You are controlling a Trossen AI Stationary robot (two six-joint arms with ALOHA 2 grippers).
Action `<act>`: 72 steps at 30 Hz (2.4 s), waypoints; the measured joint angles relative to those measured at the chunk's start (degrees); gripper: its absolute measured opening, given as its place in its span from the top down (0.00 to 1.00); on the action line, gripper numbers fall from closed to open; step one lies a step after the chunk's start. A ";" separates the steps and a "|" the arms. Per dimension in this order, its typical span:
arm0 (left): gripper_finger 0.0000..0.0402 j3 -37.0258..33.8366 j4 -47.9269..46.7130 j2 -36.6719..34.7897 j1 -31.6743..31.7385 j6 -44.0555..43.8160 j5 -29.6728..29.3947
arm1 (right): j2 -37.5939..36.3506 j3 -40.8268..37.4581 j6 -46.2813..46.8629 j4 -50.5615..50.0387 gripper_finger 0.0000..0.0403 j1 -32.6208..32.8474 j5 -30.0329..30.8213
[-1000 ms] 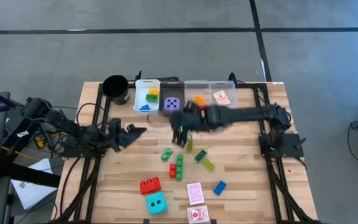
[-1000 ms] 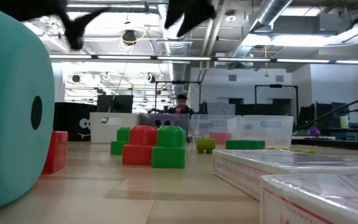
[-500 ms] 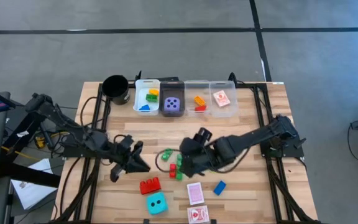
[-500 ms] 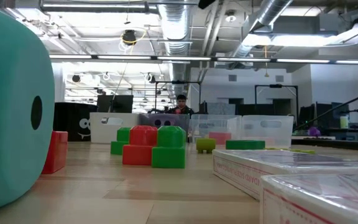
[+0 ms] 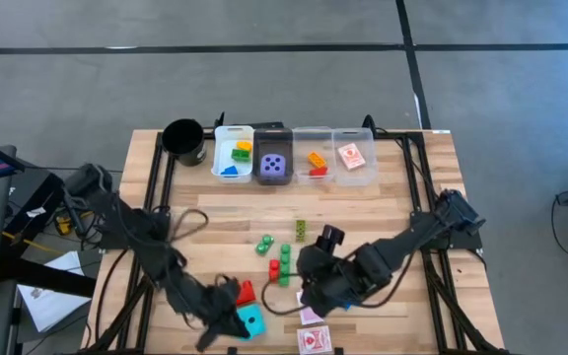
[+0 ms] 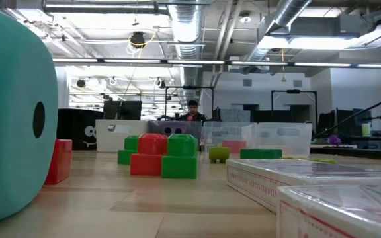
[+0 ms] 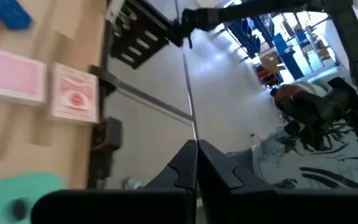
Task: Pick & Place Toys
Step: Put the blue dice into the black transparent bin
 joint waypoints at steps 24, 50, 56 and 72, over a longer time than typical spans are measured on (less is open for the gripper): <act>1.00 4.52 -9.37 18.04 -4.36 -11.26 9.40 | 0.04 0.00 7.99 0.15 0.33 2.12 -0.20; 1.00 4.48 -15.61 21.29 6.32 -7.50 -5.82 | 0.04 0.00 9.39 0.22 0.33 1.56 -0.36; 1.00 4.46 -17.29 21.20 13.08 -1.47 -5.77 | 0.04 0.00 10.31 0.69 0.33 1.65 -0.90; 1.00 4.39 -18.76 16.03 22.48 17.16 9.39 | 0.07 0.00 7.75 0.35 0.33 5.09 4.47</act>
